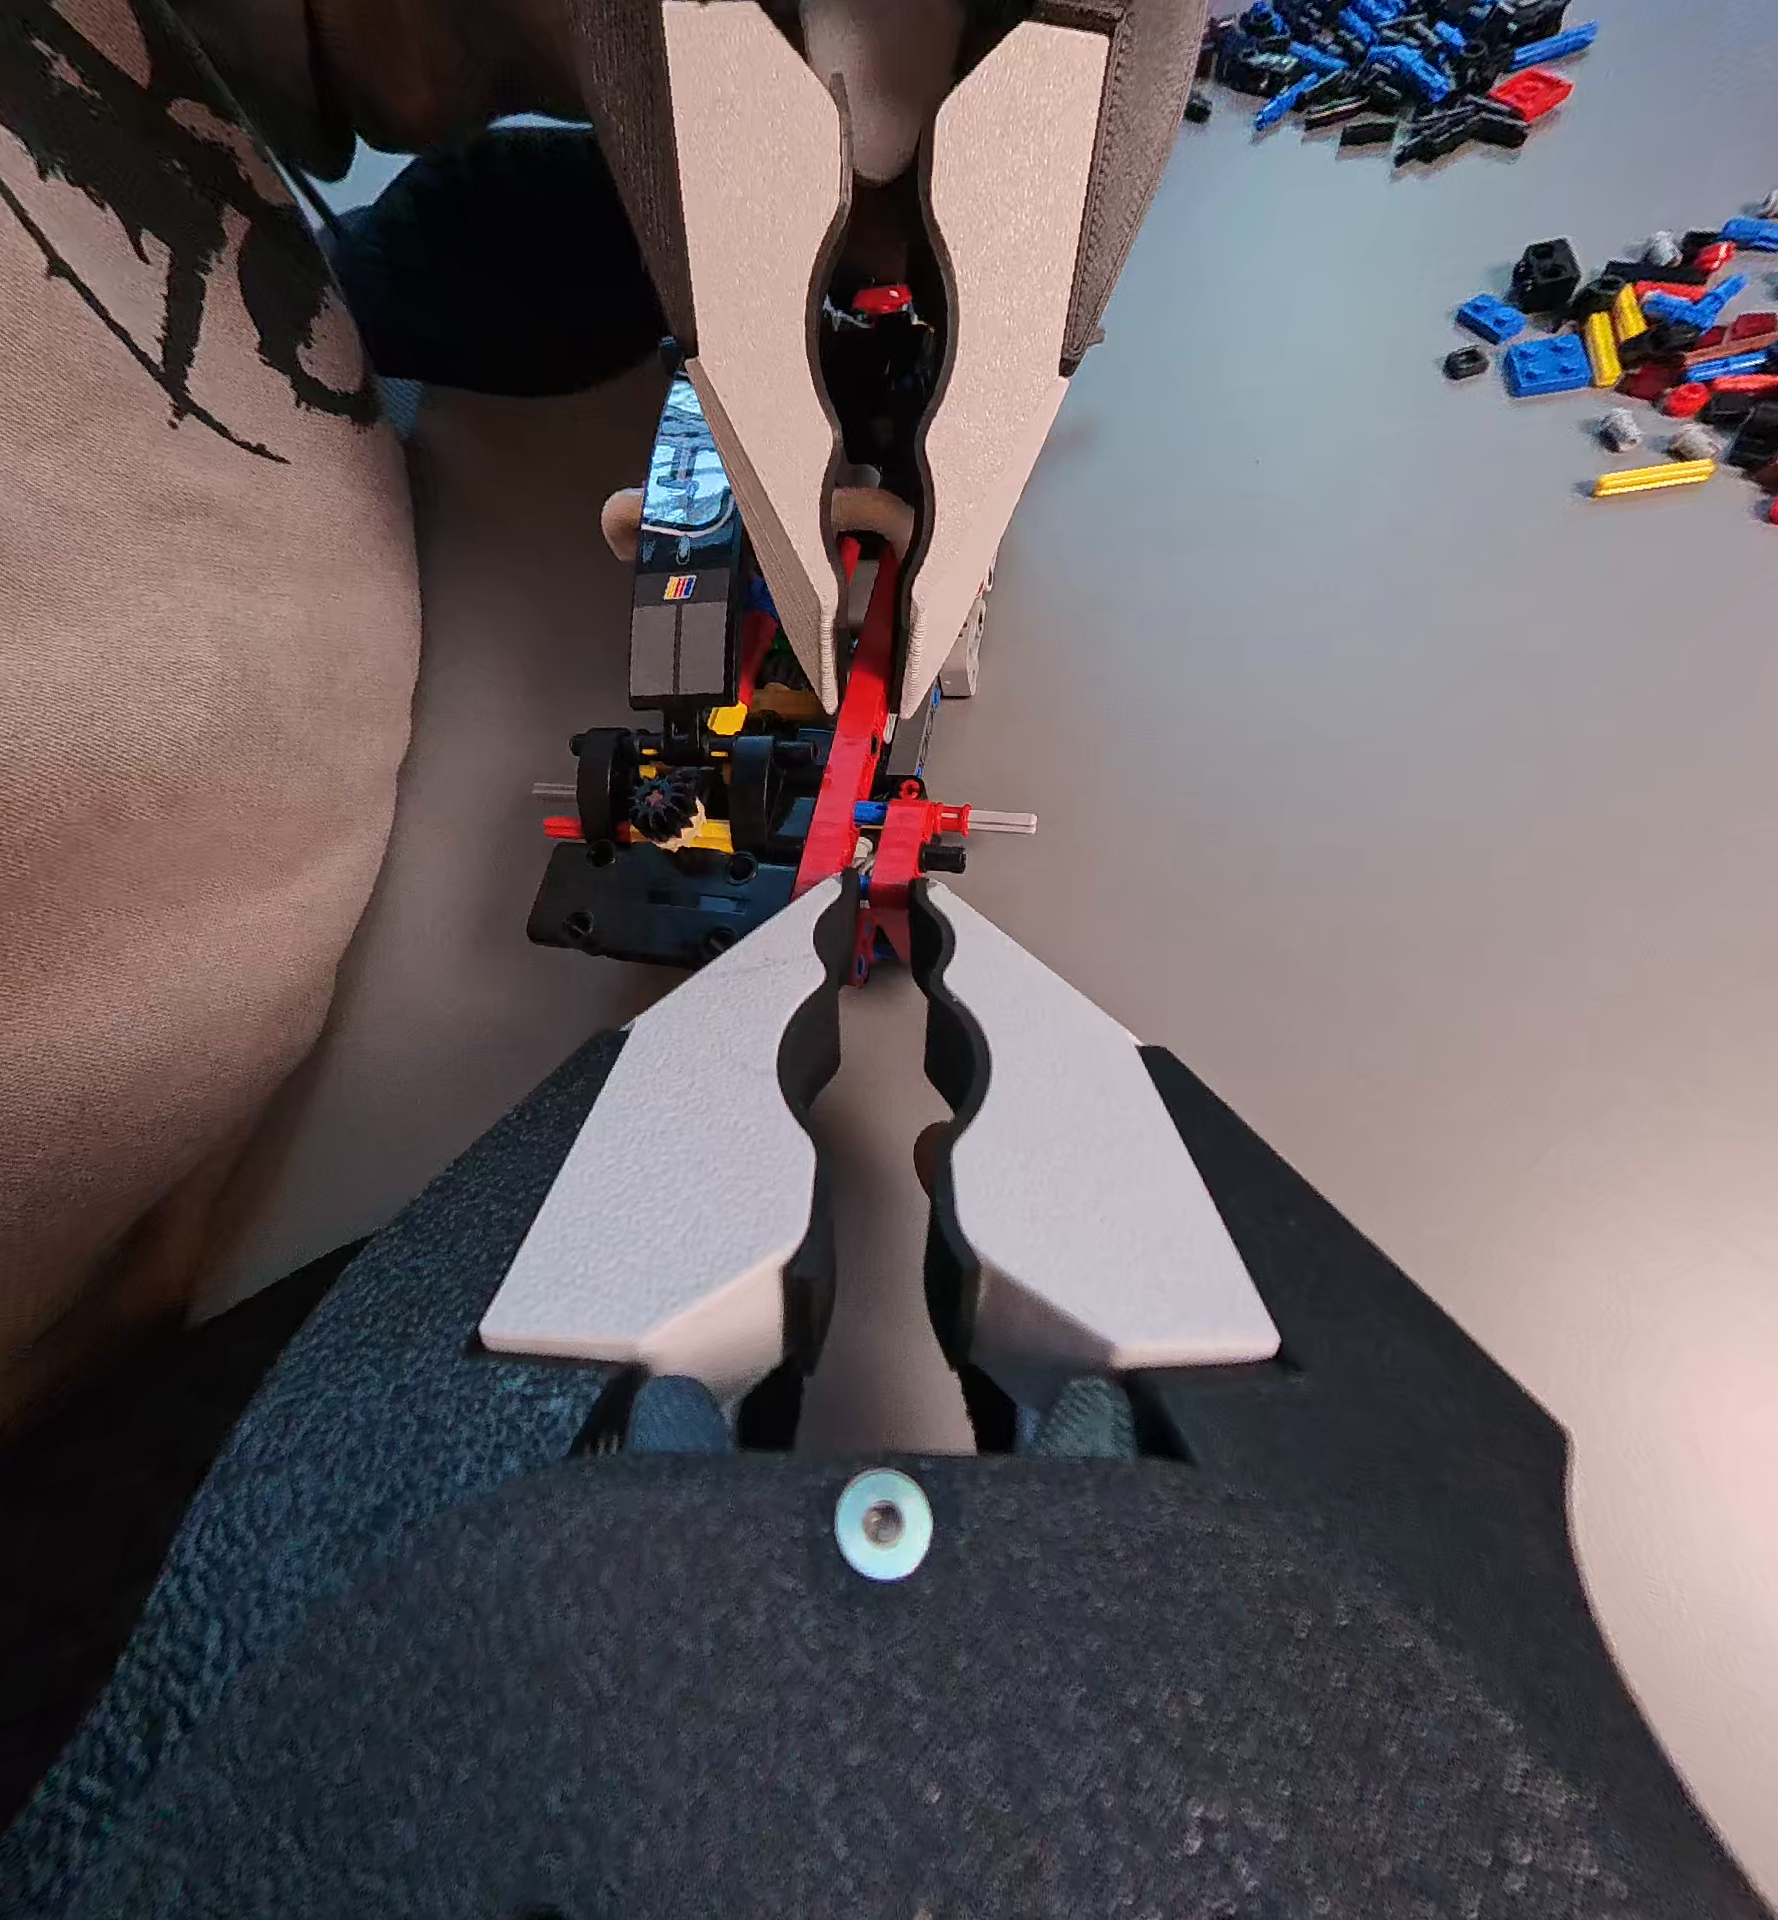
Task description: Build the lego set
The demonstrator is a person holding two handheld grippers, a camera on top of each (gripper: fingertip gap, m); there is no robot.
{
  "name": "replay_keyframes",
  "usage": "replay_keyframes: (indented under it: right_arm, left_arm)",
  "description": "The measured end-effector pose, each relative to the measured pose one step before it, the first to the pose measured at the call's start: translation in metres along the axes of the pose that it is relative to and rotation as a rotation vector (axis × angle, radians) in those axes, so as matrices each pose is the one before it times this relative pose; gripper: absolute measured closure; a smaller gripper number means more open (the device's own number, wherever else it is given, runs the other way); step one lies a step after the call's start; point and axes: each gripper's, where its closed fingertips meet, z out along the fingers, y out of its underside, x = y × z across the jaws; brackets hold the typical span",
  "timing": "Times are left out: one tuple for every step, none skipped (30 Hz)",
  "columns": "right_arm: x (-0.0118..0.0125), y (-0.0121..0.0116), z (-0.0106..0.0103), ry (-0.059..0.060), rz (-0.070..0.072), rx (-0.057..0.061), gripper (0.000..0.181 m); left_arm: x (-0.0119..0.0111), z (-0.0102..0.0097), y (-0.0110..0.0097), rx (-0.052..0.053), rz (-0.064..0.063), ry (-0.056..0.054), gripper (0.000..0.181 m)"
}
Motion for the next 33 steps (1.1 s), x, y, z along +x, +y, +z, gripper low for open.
replay_keyframes:
  right_arm:
    - [-0.00050,-0.00051,0.00082,-0.0032,0.0017,-0.0099,0.174]
    - [-0.00034,-0.00018,0.00077,-0.0016,-0.0032,-0.0110,0.174]
    - [-0.00028,-0.00029,0.00062,-0.0016,-0.0051,-0.0100,0.174]
    - [-0.00026,-0.00018,0.00054,-0.0023,-0.0024,-0.0103,0.174]
    - [-0.00007,-0.00017,0.00034,-0.0028,0.0015,-0.0088,0.174]
    - [0.00026,-0.00020,0.00023,-0.0020,0.0030,-0.0071,0.174]
    - [-0.00007,-0.00017,0.00015,-0.0029,0.0045,-0.0049,0.174]
    - [-0.00045,-0.00017,0.00044,-0.0043,0.0072,-0.0049,0.174]
    - [0.00004,-0.00008,0.00015,-0.0019,0.0074,-0.0071,0.174]
    - [0.00049,-0.00057,0.00016,0.0015,0.0101,-0.0051,0.174]
    - [0.00090,-0.00056,0.00037,0.0049,0.0137,-0.0052,0.174]
    - [0.00048,-0.00027,0.00015,0.0044,0.0141,-0.0055,0.174]
    - [-0.00033,-0.00014,-0.00005,0.0012,0.0148,-0.0056,0.174]
    - [-0.00011,-0.00013,-0.00015,0.0046,0.0102,-0.0056,0.174]
    - [-0.00001,-0.00009,-0.00006,0.0055,0.0042,-0.0033,0.174]
    - [0.00006,-0.00008,0.00009,0.0029,0.0062,-0.0025,0.174]
    - [0.00001,-0.00018,-0.00009,-0.0015,0.0053,0.0007,0.174]
    - [0.00027,-0.00024,0.00012,-0.0036,0.0070,0.0029,0.174]
    - [0.00014,-0.00022,0.00014,-0.0073,0.0130,0.0054,0.174]
    - [-0.00003,-0.00037,-0.00001,-0.0116,0.0166,0.0064,0.173]
    - [-0.00230,-0.00066,-0.00003,-0.0284,0.0164,0.0099,0.164]
    - [-0.00568,-0.00124,0.00028,-0.0472,0.0315,0.0095,0.146]
    - [0.00080,-0.00085,-0.00052,-0.0024,0.0115,0.0026,0.147]
    - [0.00333,0.00151,0.00026,0.0278,-0.0286,-0.0127,0.154]
    - [-0.00022,0.00112,0.00062,0.0182,-0.0449,-0.0139,0.155]
    - [-0.00164,0.00061,0.00050,0.0081,-0.0283,-0.0183,0.153]
    - [-0.00188,0.00046,0.00025,0.0027,-0.0166,-0.0175,0.149]
    - [-0.00063,0.00073,0.00036,0.0132,-0.0229,-0.0171,0.147]
    - [0.00018,0.00086,0.00061,0.0231,-0.0339,-0.0174,0.147]
    - [-0.00007,0.00068,0.00045,0.0199,-0.0324,-0.0164,0.146]
    - [0.00006,-0.00011,0.00015,0.0108,-0.0157,-0.0089,0.146]
    - [0.00084,-0.00025,0.00011,0.0053,0.0033,-0.0038,0.147]
    - [0.00132,-0.00014,0.00005,0.0060,0.0036,0.0010,0.150]
  left_arm:
    - [0.00000,-0.00065,0.00071,0.0073,0.0028,-0.0086,0.175]
    - [0.00023,-0.00061,0.00055,0.0068,-0.0017,-0.0043,0.175]
    - [0.00031,-0.00050,0.00041,0.0055,-0.0017,-0.0025,0.175]
    - [-0.00002,-0.00044,0.00040,0.0043,-0.0009,-0.0042,0.175]
    - [0.00000,-0.00035,0.00024,0.0031,0.0035,-0.0076,0.175]
    - [-0.00015,-0.00028,0.00015,0.0003,0.0059,-0.0099,0.175]
    - [0.00000,-0.00013,0.00030,-0.0016,0.0064,-0.0068,0.175]
    - [0.00028,-0.00023,0.00030,-0.0015,0.0037,-0.0013,0.175]
    - [0.00001,-0.00011,0.00013,0.0014,-0.0010,0.0006,0.175]
    - [-0.00028,-0.00036,0.00030,0.0017,-0.0015,-0.0001,0.175]
    - [-0.00054,-0.00035,0.00053,0.0006,-0.0031,-0.0002,0.175]
    - [-0.00007,-0.00022,0.00026,0.0017,-0.0022,0.0017,0.175]
    - [0.00031,-0.00007,0.00006,0.0021,-0.0005,0.0024,0.175]
    - [0.00001,-0.00002,0.00002,0.0009,0.0007,-0.0007,0.175]
    - [0.00006,0.00001,0.00003,-0.0005,0.0025,-0.0015,0.175]
    - [-0.00001,0.00000,0.00000,-0.0008,0.0020,-0.0010,0.175]
    - [0.00004,0.00000,0.00005,0.0002,0.0023,0.0002,0.175]
    - [0.00004,-0.00009,0.00002,0.0007,0.0012,0.0013,0.175]
    - [-0.00007,0.00001,-0.00010,0.0020,-0.0014,0.0010,0.175]
    - [-0.00010,-0.00004,-0.00004,0.0025,-0.0005,0.0001,0.175]
    - [-0.00086,-0.00010,0.00023,0.0016,0.0002,-0.0045,0.175]
    - [-0.00201,-0.00039,0.00024,0.0025,0.0027,-0.0101,0.175]
    - [-0.00017,-0.00033,-0.00007,0.0050,-0.0040,0.0015,0.175]
    - [0.00047,0.00008,-0.00016,0.0051,-0.0043,0.0047,0.175]
    - [0.00049,0.00017,0.00010,0.0024,-0.0035,0.0047,0.175]
    - [0.00033,-0.00008,0.00014,0.0011,-0.0016,0.0018,0.175]
    - [-0.00009,-0.00011,0.00000,0.0016,-0.0013,-0.0012,0.175]
    - [-0.00017,0.00000,-0.00002,0.0022,-0.0013,-0.0017,0.175]
    - [-0.00008,-0.00014,0.00009,0.0013,-0.0001,-0.0012,0.175]
    - [-0.00002,-0.00002,0.00000,0.0010,0.0003,-0.0011,0.175]
    - [-0.00003,0.00004,-0.00006,0.0015,-0.0013,0.0005,0.175]
    - [0.00004,-0.00001,0.00004,0.0008,-0.0012,0.0010,0.175]
    - [-0.00007,0.00009,-0.00006,0.0000,-0.0019,0.0007,0.175]
